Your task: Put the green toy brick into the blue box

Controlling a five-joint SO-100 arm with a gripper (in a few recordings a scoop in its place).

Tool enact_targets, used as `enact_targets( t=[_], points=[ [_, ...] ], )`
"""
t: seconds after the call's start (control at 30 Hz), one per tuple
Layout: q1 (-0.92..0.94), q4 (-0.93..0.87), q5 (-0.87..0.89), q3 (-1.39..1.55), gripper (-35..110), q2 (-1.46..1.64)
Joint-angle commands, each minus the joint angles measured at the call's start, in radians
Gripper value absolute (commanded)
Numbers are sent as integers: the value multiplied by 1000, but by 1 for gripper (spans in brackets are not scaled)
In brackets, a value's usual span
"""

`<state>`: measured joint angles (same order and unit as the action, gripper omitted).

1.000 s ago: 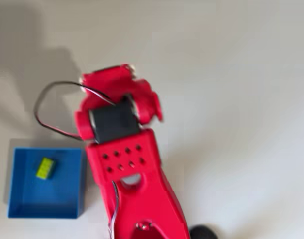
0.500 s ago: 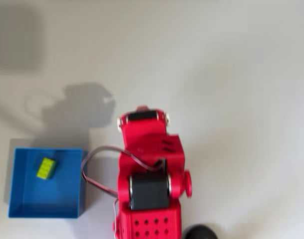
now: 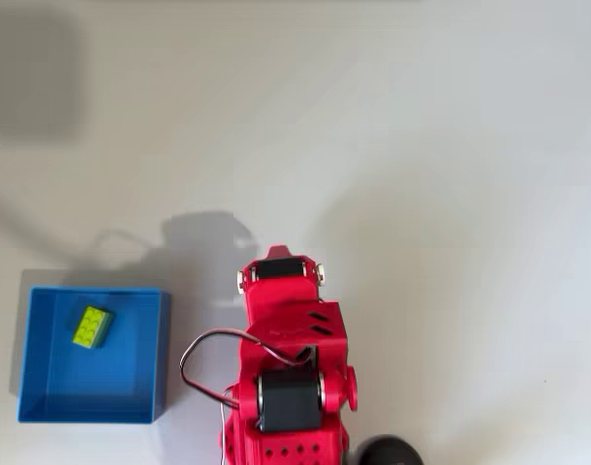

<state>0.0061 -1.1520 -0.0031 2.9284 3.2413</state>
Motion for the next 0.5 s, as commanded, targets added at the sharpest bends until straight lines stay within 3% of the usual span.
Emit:
enact_targets(
  t=[0.0,0.47],
  points=[
    [28,69,-23,51,0,20],
    [49,175,-20,161,0,20]
  ],
)
